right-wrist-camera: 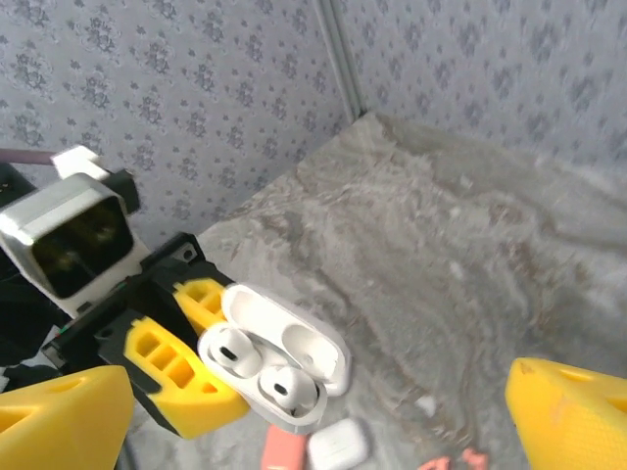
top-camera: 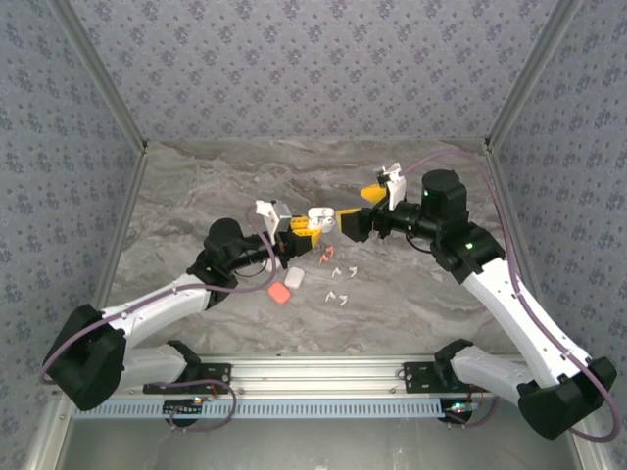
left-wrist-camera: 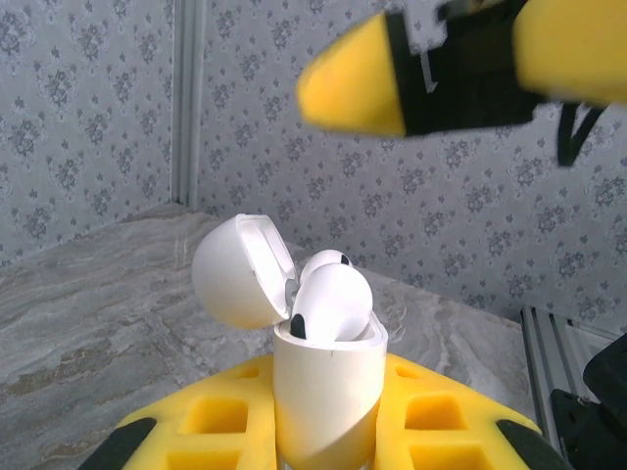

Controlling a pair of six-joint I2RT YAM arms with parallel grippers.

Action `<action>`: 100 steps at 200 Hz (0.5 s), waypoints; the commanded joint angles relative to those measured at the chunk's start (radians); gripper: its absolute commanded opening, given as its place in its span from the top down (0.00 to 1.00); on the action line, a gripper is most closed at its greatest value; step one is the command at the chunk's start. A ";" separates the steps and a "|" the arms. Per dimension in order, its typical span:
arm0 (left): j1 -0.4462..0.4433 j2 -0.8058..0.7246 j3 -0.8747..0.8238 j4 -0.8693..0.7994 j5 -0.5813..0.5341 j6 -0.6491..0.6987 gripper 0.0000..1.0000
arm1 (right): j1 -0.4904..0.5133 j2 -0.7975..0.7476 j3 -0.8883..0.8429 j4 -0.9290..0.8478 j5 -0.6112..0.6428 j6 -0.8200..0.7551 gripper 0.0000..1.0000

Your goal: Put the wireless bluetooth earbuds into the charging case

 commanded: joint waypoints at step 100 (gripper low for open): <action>-0.013 -0.032 0.026 0.058 0.029 -0.023 1.00 | 0.072 0.154 0.043 0.127 -0.290 0.193 0.00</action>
